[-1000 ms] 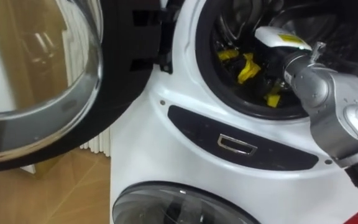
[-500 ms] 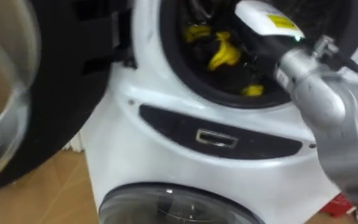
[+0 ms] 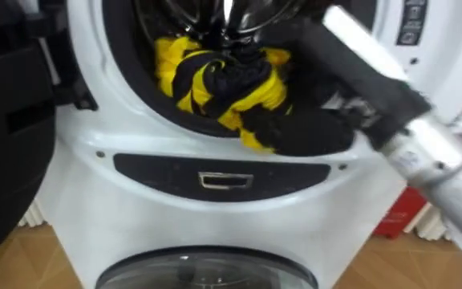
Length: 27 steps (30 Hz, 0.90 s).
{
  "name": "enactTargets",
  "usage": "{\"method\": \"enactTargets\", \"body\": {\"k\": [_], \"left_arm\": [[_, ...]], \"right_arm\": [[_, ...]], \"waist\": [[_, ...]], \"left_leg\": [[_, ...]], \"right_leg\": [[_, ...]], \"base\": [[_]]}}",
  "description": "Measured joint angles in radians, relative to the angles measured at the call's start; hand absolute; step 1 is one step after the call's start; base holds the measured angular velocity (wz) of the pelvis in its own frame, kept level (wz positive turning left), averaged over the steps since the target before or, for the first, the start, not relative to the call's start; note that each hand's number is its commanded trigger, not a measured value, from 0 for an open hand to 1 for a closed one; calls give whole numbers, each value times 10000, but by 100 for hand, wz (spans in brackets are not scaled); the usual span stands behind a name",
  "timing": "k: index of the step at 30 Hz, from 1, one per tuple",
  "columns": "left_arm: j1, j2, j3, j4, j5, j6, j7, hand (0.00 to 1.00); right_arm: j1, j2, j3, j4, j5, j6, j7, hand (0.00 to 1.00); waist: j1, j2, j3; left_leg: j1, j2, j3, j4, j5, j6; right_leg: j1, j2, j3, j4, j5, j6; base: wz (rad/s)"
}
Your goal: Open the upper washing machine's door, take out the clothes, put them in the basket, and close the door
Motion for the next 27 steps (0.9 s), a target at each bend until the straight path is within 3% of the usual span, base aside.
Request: {"method": "enactTargets", "body": {"k": [5, 8, 13, 18, 20, 24, 27], "left_arm": [[379, -26, 671, 102, 15, -64, 37, 0], [643, -40, 748, 166, 17, -212, 56, 0], [848, -207, 1351, 161, 52, -447, 215, 0], [841, -203, 1538, 169, 56, -639, 439, 0], [781, -190, 1538, 176, 56, -642, 439, 0], [645, -110, 1509, 175, 57, -613, 364, 0], [277, 73, 1156, 61, 51, -563, 278, 0]], "right_arm": [[1317, -13, -1823, 23, 782, -256, -549, 100], [2134, -42, -2579, 50, 1195, -645, -1135, 100], [3301, -37, -3403, 49, 1924, -1043, -1626, 100], [3578, -41, -4177, 61, 2056, -1182, -2191, 100], [3579, -72, -4753, 104, 2083, -1191, -2512, 100], [3607, -84, -4958, 257, 2293, -1190, -2587, 100], [3942, -79, -4829, 424, 2335, -1189, -2466, 100]], "waist": [[-349, 199, 40], [-674, 356, -26], [-1038, 371, -74], [-1460, 303, -79], [-1664, 266, -45], [-1952, 238, 21], [-2020, 240, 15]], "left_leg": [[-171, 35, 47, 245, -161, 66], [-173, 36, 87, 447, -194, 101], [-86, 46, 281, 362, -192, 107], [69, 89, 581, 238, -201, 105], [147, 122, 837, 132, -203, 103], [377, 227, 1225, 34, -303, 34], [406, 322, 1669, 22, -424, -7]], "right_leg": [[-32, 39, 205, 11, 13, -22], [-85, 33, 244, -8, 19, -33], [-87, 15, 330, -6, 15, -30], [-107, 51, 643, -6, 16, -31], [-175, 88, 924, 15, 17, -34], [-169, 182, 1340, 17, 36, -59], [-335, 290, 1679, 75, 53, -76]], "base": [[-9], [0], [-8], [-18], [-32], [-40], [-40]]}}
